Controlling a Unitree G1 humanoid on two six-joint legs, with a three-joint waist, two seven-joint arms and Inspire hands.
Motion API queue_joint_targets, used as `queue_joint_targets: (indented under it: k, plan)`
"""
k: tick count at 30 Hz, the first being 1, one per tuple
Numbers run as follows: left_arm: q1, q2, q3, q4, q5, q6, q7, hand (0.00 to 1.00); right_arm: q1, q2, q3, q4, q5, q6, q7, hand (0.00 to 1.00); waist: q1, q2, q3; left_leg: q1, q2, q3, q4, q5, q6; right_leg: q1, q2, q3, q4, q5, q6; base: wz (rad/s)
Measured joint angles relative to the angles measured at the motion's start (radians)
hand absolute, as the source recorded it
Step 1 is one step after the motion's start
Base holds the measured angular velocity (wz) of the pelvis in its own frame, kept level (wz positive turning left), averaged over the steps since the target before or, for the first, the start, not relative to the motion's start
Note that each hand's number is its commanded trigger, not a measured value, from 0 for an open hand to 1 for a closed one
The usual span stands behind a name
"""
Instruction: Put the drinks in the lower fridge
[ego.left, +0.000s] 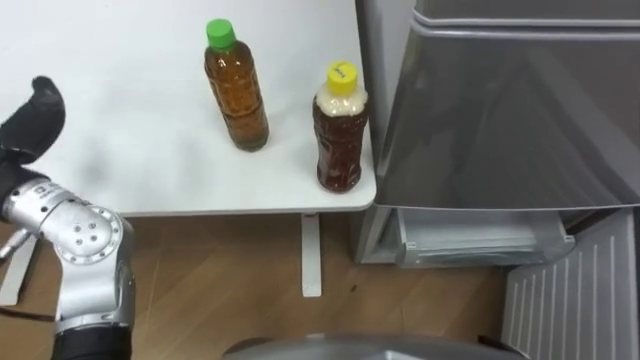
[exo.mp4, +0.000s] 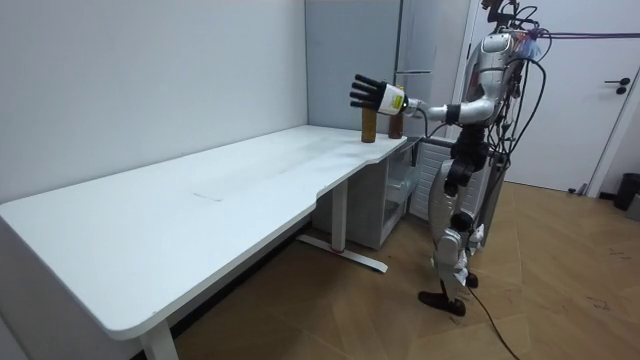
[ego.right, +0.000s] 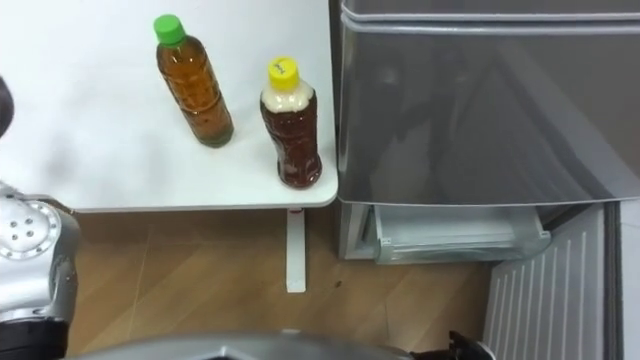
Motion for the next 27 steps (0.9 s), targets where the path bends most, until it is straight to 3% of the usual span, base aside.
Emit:
queue_joint_targets:
  k: [7,13,17,23,27]
  plan:
    - [-0.016,0.0,-0.035,-0.177,-0.02,0.017,-0.219,0.0,-0.009,0.0,-0.012,0.003,0.001,-0.007,0.003,0.0,-0.017,0.004,0.0033,-0.009,0.0,0.001,0.001,0.0,0.0,-0.009,0.0,0.0,0.0,0.0,0.0,0.0]
    - [-0.054,-0.004,-0.113,-0.219,-0.091,0.075,-0.412,0.0,-0.016,-0.003,-0.008,0.005,0.002,-0.007,0.023,0.0,-0.022,0.004,0.0034,-0.016,0.001,0.001,0.002,0.0,0.0,-0.013,0.0,0.0,0.001,0.0,0.0,0.0]
    - [-0.064,-0.003,-0.149,-0.294,-0.172,0.106,-0.544,0.0,-0.036,-0.006,-0.01,0.023,0.0,-0.008,0.034,0.0,-0.051,0.005,0.0046,-0.024,0.001,0.003,0.002,0.0,0.0,-0.018,0.0,0.002,0.001,0.001,0.0,0.0]
    - [-0.132,-0.002,-0.189,-0.301,-0.223,0.159,-0.7,0.0,-0.057,-0.006,-0.008,0.041,0.0,-0.008,0.035,0.0,-0.058,0.008,0.011,-0.018,0.004,0.026,-0.004,0.0,0.0,-0.02,0.003,0.027,0.001,0.001,-0.001,-0.08]
    - [-0.143,-0.002,-0.197,-0.301,-0.229,0.179,-0.782,0.0,-0.062,-0.005,-0.007,0.041,0.004,-0.007,0.041,0.0,-0.071,0.008,0.0108,-0.017,0.004,0.028,-0.005,0.0,0.0,-0.023,0.003,0.029,0.001,0.001,-0.001,-0.03]
